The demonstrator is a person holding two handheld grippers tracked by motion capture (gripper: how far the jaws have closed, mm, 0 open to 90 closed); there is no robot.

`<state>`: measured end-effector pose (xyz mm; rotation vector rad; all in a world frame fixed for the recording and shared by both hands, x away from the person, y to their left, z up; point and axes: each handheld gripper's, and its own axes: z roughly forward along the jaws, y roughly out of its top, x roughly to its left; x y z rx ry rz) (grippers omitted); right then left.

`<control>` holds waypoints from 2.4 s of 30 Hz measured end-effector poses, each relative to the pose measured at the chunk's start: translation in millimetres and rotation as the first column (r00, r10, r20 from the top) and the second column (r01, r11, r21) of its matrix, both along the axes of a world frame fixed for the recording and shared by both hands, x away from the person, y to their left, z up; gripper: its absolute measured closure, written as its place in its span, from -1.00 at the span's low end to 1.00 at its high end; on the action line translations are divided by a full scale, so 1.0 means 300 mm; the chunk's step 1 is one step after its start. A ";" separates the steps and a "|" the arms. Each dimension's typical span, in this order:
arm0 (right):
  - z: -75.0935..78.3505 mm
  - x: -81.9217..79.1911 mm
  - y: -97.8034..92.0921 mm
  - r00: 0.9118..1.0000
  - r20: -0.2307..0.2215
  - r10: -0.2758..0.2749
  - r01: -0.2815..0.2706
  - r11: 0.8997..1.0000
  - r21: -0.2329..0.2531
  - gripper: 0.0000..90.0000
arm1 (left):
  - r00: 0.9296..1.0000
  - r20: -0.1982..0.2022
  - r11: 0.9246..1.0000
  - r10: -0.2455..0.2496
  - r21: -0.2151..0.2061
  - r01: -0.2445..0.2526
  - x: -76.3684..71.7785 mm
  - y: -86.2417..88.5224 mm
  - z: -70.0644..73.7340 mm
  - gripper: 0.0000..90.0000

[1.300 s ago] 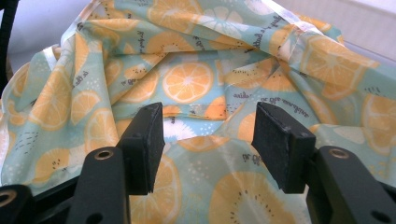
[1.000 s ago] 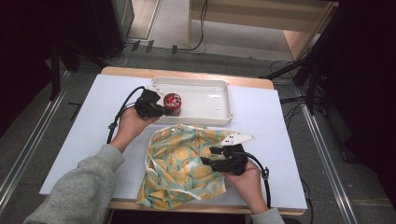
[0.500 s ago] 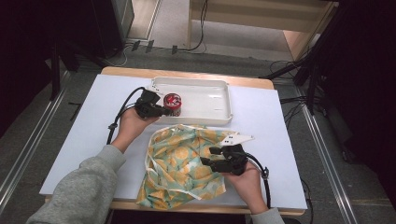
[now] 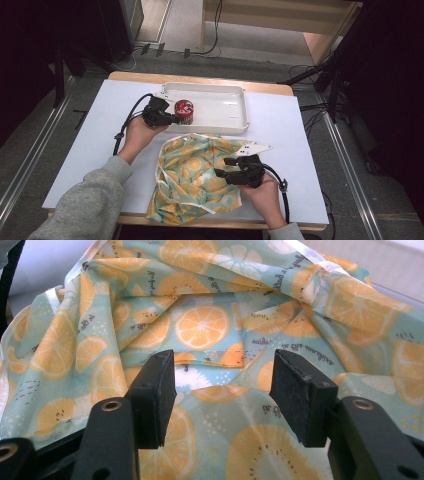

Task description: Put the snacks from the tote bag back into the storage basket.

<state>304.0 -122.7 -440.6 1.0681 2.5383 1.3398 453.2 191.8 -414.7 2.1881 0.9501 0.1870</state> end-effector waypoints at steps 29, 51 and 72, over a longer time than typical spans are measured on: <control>0.001 -0.001 0.000 1.000 0.000 0.000 0.000 1.000 -0.001 0.00 | 1.000 0.002 1.000 0.018 0.010 -0.018 0.011 0.031 0.001 0.98; 0.000 -0.001 0.000 1.000 0.001 0.001 -0.001 1.000 -0.001 0.00 | 0.998 -0.008 0.998 0.062 -0.002 -0.063 0.038 0.071 -0.002 0.97; -0.001 -0.002 0.001 1.000 -0.003 0.000 0.000 1.000 -0.003 0.00 | 0.994 -0.020 0.994 0.104 -0.042 -0.105 0.070 0.105 -0.009 0.94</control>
